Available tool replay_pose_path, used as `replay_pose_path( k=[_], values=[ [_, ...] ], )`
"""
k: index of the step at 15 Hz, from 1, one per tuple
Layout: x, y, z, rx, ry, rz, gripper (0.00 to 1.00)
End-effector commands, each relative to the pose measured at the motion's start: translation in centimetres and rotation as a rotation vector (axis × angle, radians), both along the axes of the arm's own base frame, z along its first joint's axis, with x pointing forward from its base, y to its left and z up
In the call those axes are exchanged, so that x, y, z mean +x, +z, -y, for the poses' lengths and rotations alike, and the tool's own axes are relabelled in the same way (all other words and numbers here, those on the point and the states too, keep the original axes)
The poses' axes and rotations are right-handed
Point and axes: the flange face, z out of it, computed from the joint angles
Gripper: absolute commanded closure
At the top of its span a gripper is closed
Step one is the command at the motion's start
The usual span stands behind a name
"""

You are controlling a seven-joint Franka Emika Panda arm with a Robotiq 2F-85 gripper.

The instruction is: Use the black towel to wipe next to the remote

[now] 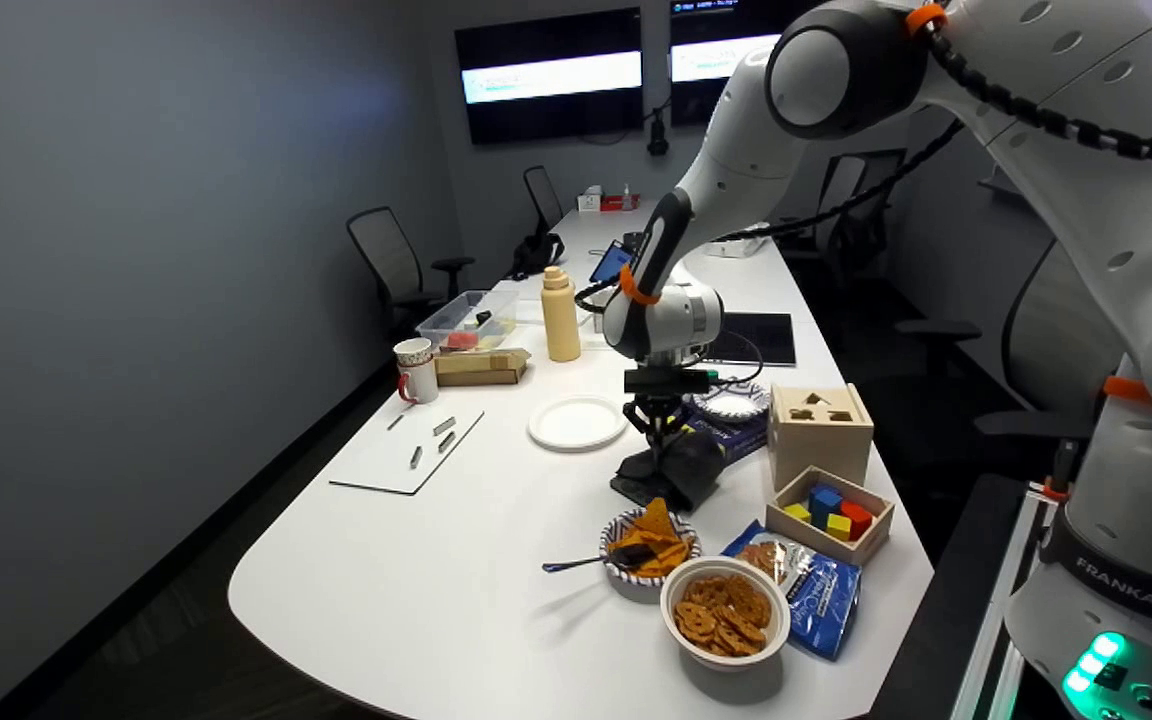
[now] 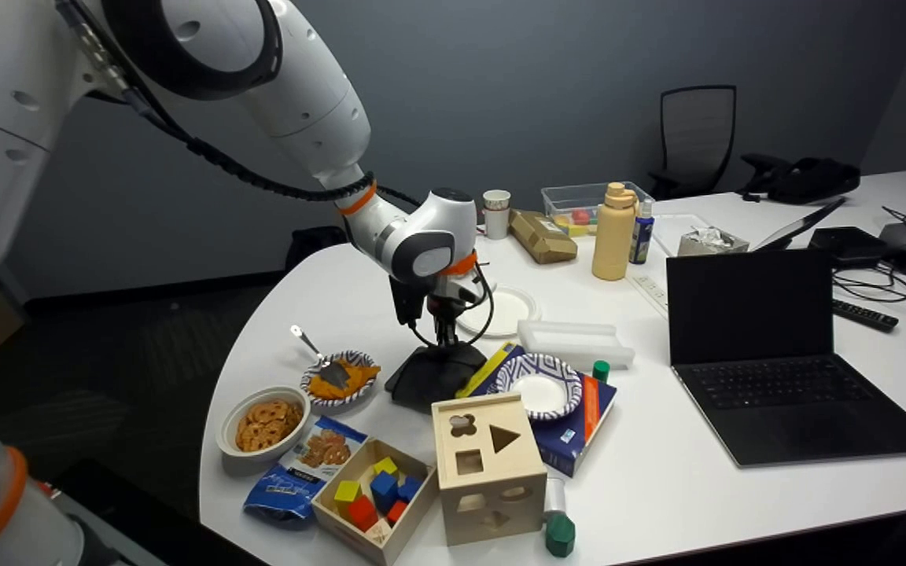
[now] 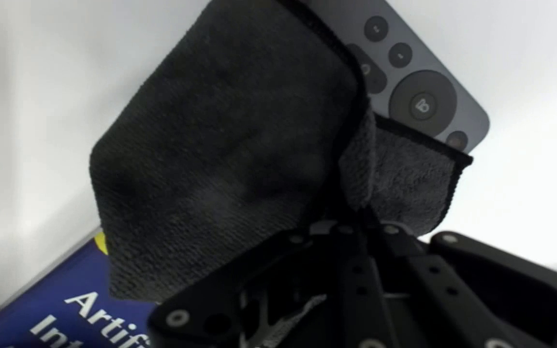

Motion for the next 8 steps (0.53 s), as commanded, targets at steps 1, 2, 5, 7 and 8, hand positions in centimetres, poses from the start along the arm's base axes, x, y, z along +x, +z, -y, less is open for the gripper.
replay_pose_path(
  k=[1, 2, 5, 7, 8],
  values=[
    [2.9, -0.5, -1.5, -0.030, 0.066, 0.029, 0.99],
    [3.5, -0.5, -2.0, -0.028, 0.080, 0.032, 0.99],
    [4.1, -0.8, -3.1, 0.009, 0.107, 0.006, 0.99],
    [3.6, -1.0, -3.4, 0.046, 0.110, -0.042, 0.99],
    [3.2, -1.0, -3.7, 0.062, 0.107, -0.074, 0.99]
  ],
)
